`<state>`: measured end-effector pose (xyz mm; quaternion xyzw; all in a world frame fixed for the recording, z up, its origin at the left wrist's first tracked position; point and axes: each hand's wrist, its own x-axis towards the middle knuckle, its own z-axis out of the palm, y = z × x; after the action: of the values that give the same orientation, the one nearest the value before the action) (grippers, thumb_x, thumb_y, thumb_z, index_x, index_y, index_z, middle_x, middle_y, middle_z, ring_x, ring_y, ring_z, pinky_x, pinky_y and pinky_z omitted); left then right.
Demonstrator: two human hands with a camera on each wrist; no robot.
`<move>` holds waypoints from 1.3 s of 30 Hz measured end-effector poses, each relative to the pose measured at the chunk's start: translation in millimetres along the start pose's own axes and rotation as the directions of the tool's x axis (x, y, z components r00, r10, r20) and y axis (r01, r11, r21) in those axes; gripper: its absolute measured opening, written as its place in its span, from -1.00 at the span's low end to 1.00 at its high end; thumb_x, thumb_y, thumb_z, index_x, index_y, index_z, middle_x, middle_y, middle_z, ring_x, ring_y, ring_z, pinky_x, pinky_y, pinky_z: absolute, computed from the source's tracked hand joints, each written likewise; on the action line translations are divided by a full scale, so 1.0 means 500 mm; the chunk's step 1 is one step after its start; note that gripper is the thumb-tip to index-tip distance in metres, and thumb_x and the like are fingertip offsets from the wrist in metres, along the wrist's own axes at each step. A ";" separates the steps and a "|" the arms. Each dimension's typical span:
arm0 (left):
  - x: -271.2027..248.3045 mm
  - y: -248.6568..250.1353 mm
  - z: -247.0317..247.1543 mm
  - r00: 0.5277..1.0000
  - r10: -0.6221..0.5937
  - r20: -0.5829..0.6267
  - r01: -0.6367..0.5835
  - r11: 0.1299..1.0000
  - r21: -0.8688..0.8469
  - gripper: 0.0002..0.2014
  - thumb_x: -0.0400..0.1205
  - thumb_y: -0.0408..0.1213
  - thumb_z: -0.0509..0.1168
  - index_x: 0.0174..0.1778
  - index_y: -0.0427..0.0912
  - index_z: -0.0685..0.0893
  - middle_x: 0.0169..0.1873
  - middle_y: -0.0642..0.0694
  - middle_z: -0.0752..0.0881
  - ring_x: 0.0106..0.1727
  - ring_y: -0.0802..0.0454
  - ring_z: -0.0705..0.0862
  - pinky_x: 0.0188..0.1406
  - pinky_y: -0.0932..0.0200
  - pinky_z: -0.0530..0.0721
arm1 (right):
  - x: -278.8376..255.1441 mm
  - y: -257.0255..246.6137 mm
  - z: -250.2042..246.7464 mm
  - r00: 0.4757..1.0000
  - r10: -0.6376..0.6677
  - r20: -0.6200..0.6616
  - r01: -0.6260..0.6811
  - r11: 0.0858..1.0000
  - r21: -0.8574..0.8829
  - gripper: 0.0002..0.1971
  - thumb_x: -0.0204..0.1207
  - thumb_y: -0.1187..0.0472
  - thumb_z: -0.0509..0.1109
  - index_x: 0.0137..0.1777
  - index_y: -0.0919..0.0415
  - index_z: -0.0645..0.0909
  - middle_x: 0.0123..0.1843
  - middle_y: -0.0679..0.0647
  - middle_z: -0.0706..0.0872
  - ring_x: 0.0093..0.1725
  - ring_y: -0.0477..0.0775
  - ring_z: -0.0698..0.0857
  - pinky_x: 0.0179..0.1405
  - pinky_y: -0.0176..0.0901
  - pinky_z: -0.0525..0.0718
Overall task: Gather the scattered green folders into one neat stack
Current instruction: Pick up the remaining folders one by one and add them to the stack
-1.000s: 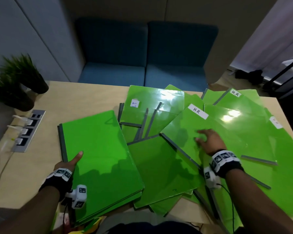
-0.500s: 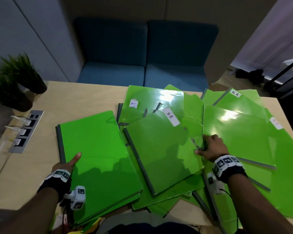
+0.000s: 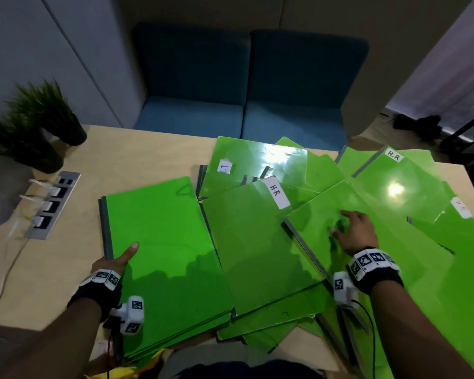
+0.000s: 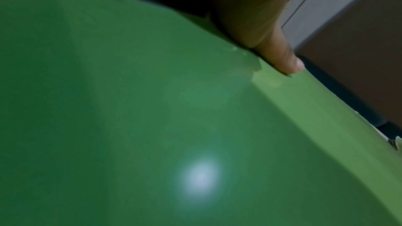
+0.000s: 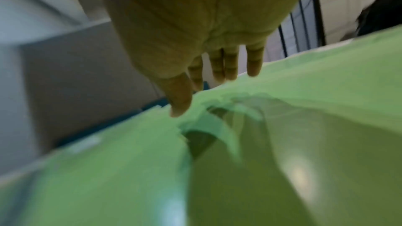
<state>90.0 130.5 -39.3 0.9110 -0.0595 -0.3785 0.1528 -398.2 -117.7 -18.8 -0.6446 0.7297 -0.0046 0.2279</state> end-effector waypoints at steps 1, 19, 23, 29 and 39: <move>0.006 -0.004 0.001 1.000 0.000 -0.006 0.000 1.000 -0.003 -0.21 0.31 0.51 0.28 -0.24 -0.32 0.54 -0.37 -0.20 0.32 -0.42 -0.07 0.38 -0.43 0.11 0.46 | 0.003 0.027 -0.009 0.996 0.086 -0.018 -0.087 0.996 -0.036 -0.24 0.41 -0.03 0.56 0.57 0.11 0.36 0.64 0.26 0.27 0.59 0.34 0.31 0.53 0.29 0.36; 0.009 0.000 0.003 1.000 -0.029 -0.004 0.029 0.999 -0.019 -0.12 0.19 0.54 0.31 -0.13 -0.33 0.57 -0.44 -0.18 0.37 -0.46 -0.08 0.40 -0.45 0.12 0.44 | -0.073 -0.108 0.085 0.992 -0.102 0.072 0.121 0.927 -0.355 -0.27 0.45 -0.23 0.41 0.45 0.22 0.34 0.41 0.19 0.44 0.40 0.22 0.43 0.39 0.08 0.47; 0.025 -0.002 0.005 0.999 -0.039 -0.013 0.038 0.994 -0.102 0.08 0.22 0.46 0.40 0.39 -0.42 0.52 -0.35 -0.27 0.56 -0.37 -0.14 0.49 -0.37 0.07 0.46 | -0.021 -0.098 0.056 0.985 0.061 0.160 -0.032 0.984 -0.178 -0.15 0.39 -0.15 0.54 0.55 0.25 0.27 0.44 0.26 0.51 0.40 0.32 0.52 0.32 0.09 0.57; 0.025 -0.007 -0.005 0.998 -0.063 0.003 0.063 0.985 -0.158 0.10 0.32 0.30 0.48 0.52 -0.51 0.34 0.41 -0.50 0.50 0.29 -0.40 0.56 0.24 -0.12 0.54 | -0.007 -0.138 0.066 0.982 0.142 0.127 -0.137 0.989 -0.052 -0.07 0.32 -0.15 0.60 0.56 0.33 0.31 0.47 0.34 0.49 0.41 0.38 0.52 0.34 0.16 0.58; 0.017 -0.020 -0.002 0.998 -0.068 0.001 0.066 0.970 -0.233 0.08 0.38 0.18 0.51 0.61 -0.44 0.21 0.55 -0.43 0.36 0.50 -0.39 0.42 0.49 -0.17 0.41 | -0.036 -0.240 0.115 0.982 0.118 0.147 -0.110 0.992 -0.059 -0.12 0.36 -0.22 0.54 0.56 0.19 0.31 0.55 0.31 0.36 0.53 0.40 0.35 0.46 0.23 0.41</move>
<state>96.5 138.3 -47.3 0.8894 0.0167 -0.3848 0.2461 -264.7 -104.4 -28.5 -0.6058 0.7462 0.0756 0.2656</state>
